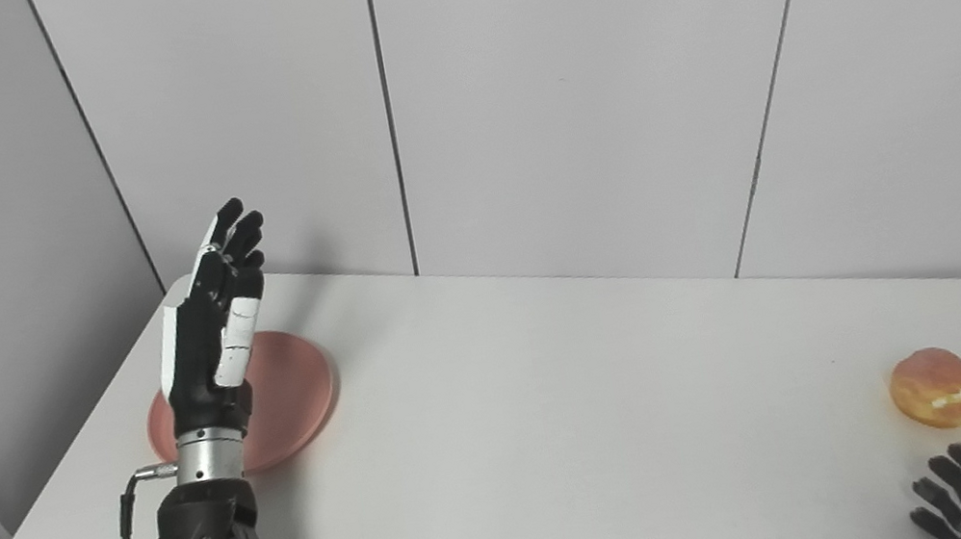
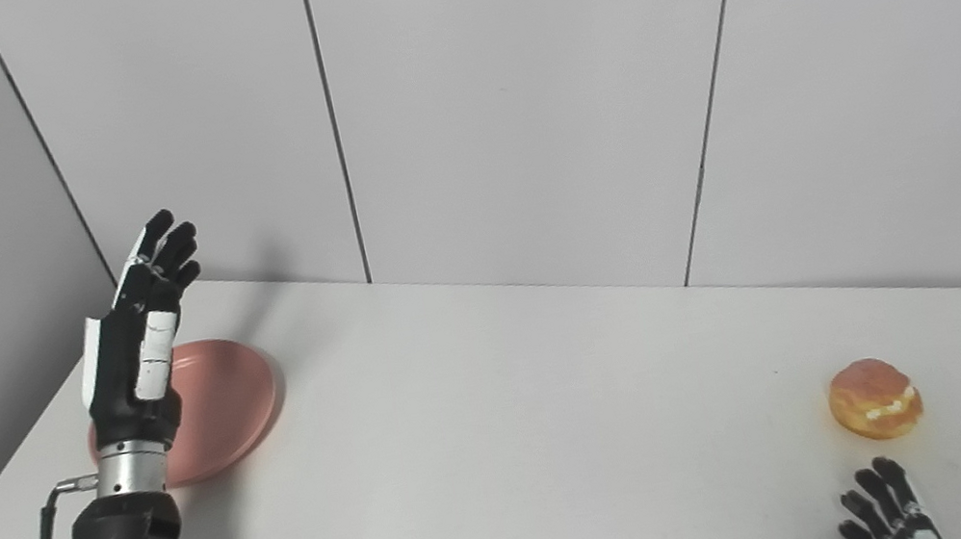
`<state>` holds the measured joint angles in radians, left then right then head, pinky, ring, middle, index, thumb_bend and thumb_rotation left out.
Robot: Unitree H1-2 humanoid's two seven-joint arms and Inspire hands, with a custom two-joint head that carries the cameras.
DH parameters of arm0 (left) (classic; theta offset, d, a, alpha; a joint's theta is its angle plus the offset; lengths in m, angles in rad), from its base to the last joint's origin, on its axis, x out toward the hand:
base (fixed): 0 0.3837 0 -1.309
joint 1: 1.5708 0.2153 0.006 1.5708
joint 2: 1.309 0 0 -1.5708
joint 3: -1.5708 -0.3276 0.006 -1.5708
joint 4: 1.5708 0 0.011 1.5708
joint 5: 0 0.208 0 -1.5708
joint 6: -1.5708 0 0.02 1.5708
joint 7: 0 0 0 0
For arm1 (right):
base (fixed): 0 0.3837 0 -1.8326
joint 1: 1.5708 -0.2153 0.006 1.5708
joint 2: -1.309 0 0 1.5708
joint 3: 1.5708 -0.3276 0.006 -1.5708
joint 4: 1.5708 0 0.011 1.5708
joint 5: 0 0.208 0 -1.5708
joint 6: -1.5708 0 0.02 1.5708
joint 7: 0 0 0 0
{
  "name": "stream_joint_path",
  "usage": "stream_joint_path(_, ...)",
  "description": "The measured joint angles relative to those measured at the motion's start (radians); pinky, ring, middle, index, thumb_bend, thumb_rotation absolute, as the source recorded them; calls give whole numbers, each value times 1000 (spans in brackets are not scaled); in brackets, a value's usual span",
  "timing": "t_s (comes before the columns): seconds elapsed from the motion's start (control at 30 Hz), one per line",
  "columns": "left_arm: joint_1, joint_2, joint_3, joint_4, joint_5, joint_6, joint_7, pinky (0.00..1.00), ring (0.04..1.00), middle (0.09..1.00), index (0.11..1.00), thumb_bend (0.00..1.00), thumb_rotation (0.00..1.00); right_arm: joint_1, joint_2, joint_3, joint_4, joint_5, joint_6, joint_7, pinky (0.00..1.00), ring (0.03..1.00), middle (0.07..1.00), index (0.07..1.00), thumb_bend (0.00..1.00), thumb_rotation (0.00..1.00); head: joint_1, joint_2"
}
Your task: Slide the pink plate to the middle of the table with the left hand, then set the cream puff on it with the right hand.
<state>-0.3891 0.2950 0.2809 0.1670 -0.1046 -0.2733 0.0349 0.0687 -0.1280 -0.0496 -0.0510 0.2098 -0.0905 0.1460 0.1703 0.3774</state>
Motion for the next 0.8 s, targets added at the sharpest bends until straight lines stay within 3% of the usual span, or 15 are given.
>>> stream_joint_path(0.2,-50,53,16,94,-1,-67,-7,941,899,866,833,1000,855,0,-2,4,0,0,0,0,897,915,935,965,779,1000,8,3)
stream_joint_path(0.47,-87,125,45,254,-12,-89,-16,891,870,849,784,969,844,2,-12,10,-2,8,0,0,890,913,922,968,794,1000,6,6)
stream_joint_path(0.63,-89,151,62,288,-35,-79,-17,928,879,849,798,913,847,2,-16,13,-2,14,1,0,886,907,910,966,799,1000,11,8)
stream_joint_path(0.8,-91,178,78,295,-70,-50,-23,928,850,824,793,926,798,1,-17,15,-2,19,3,0,880,903,907,965,800,1000,9,9)
